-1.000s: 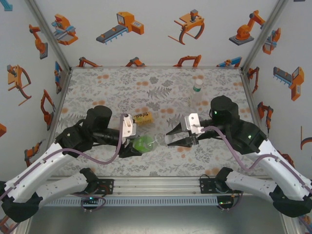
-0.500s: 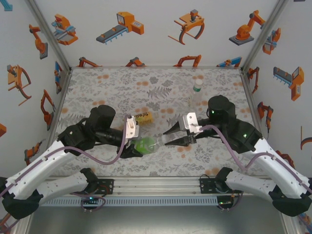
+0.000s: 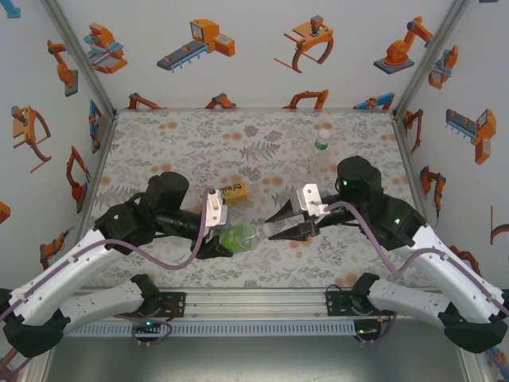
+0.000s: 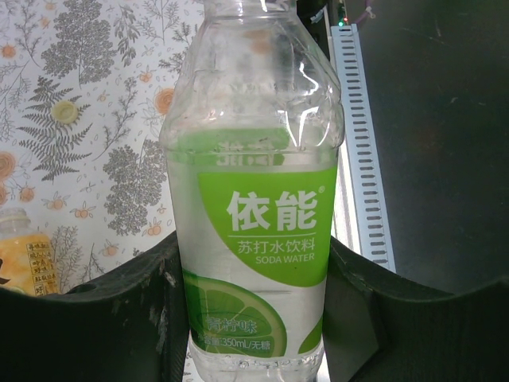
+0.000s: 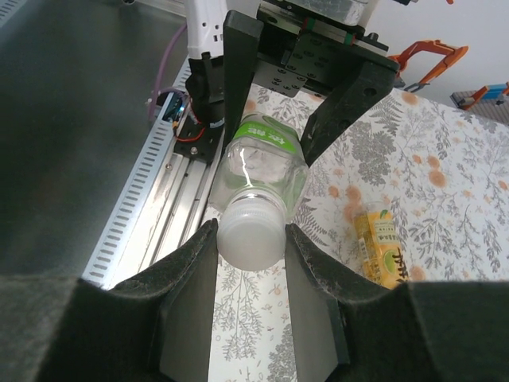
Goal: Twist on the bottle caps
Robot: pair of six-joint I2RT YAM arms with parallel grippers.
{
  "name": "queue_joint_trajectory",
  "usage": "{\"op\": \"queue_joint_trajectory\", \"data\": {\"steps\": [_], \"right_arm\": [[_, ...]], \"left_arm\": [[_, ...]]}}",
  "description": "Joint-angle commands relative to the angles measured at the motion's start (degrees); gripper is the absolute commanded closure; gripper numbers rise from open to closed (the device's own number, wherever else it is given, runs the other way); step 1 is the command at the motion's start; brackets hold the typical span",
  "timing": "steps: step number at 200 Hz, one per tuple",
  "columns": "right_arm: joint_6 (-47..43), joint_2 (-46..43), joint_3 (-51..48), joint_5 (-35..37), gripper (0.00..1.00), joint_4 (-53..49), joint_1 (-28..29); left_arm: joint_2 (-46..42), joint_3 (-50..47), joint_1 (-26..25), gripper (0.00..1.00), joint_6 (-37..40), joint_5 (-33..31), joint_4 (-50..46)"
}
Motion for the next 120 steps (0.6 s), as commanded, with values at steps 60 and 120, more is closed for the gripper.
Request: {"op": "queue_joint_trajectory", "data": {"steps": [60, 120], "right_arm": [[0.7, -0.4, -1.4, 3.5, 0.85, 0.4, 0.0], [1.0, -0.1, -1.8, 3.2, 0.87, 1.1, 0.4]], "left_arm": [[-0.4, 1.9, -0.3, 1.0, 0.0, 1.1, 3.7], [0.1, 1.9, -0.4, 1.0, -0.3, 1.7, 4.3]]}}
